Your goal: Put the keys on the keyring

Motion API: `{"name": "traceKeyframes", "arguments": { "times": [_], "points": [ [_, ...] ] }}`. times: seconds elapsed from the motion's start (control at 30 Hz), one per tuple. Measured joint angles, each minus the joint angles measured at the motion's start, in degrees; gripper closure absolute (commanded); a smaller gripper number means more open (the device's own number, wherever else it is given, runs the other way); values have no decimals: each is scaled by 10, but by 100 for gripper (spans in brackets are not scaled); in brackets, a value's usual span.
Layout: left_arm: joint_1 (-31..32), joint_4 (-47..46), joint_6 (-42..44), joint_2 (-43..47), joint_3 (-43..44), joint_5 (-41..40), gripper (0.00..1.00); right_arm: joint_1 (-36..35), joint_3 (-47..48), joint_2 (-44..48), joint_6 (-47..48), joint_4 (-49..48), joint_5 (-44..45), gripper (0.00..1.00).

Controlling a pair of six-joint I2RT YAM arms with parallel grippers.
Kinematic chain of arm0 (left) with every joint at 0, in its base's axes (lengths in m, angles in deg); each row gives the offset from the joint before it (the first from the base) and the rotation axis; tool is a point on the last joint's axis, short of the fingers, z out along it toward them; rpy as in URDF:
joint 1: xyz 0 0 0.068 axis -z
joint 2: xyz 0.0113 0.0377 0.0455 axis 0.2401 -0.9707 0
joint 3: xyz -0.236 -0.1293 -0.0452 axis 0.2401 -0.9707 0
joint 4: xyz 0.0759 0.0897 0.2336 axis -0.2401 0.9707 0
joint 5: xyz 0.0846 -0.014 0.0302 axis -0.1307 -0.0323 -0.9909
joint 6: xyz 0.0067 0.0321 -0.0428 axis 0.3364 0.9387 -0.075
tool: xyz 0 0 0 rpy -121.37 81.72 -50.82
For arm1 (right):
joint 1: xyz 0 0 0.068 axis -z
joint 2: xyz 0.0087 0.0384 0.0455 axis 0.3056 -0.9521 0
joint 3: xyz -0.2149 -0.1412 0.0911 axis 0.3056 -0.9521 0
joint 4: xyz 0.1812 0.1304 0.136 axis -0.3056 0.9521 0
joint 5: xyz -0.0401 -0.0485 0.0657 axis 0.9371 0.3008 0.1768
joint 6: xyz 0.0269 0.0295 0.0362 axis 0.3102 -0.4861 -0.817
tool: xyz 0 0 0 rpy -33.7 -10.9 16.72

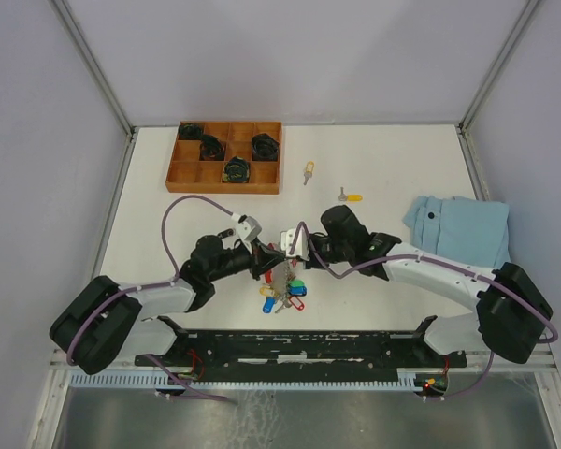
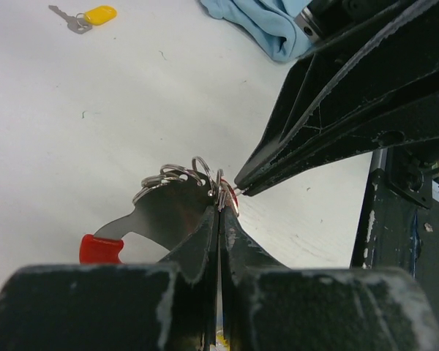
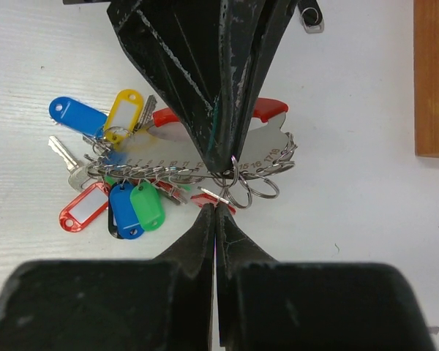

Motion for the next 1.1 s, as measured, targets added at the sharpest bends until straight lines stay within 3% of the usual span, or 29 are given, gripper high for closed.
{"name": "traceKeyframes", "arguments": {
  "times": [0.57,0.8,1.1],
  "points": [
    [-4,-109,-75,-10,-37,-41,97,-26,-45,-25,-65,-118,9,99],
    [-4,-115,-77,-9,-46,-45,72,-27,-43,-13,-49,-97,35,99],
    [-6,-39,-35,43,-38,-43,62,-26,8,-10,-3,-20,37,99]
  ]
}}
